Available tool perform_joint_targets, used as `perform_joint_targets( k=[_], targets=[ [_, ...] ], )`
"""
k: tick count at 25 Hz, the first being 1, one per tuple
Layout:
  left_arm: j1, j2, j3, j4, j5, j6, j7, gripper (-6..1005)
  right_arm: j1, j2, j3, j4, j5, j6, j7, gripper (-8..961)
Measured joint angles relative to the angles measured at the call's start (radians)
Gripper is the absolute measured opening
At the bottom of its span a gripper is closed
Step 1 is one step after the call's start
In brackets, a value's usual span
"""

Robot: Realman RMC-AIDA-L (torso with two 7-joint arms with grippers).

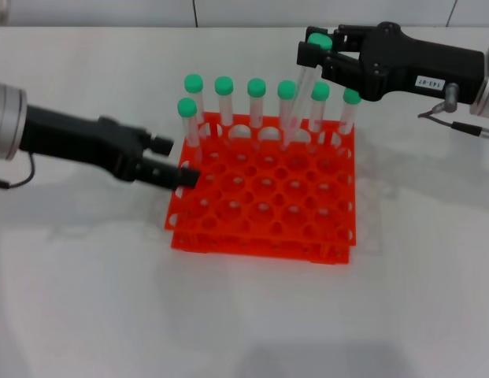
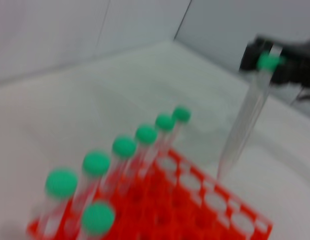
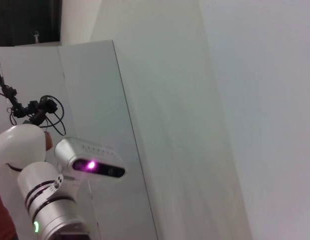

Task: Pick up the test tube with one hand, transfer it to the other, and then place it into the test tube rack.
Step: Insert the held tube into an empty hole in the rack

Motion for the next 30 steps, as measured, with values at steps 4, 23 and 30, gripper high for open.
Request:
perform_joint_targets(
  k=[4,23,30],
  targets=[
    [0.008,0.000,-0.003,0.033,0.101,0.049,-0.025,889,-0.002,0.005,-0.034,0.004,0.010,0.012,-0.022,253],
    [0.148,0.082,-0.007,0.209,0.164,0.086,0.107,885,0.022,0.009,-0.414,-0.007,0.332,0.251,-0.128,252],
    [0.167,0.085,-0.010,0.217,0.183,0.097,0.165,884,0.028,0.009,-0.557,-0.008,0.493,0.327,-0.242,252]
  ],
)
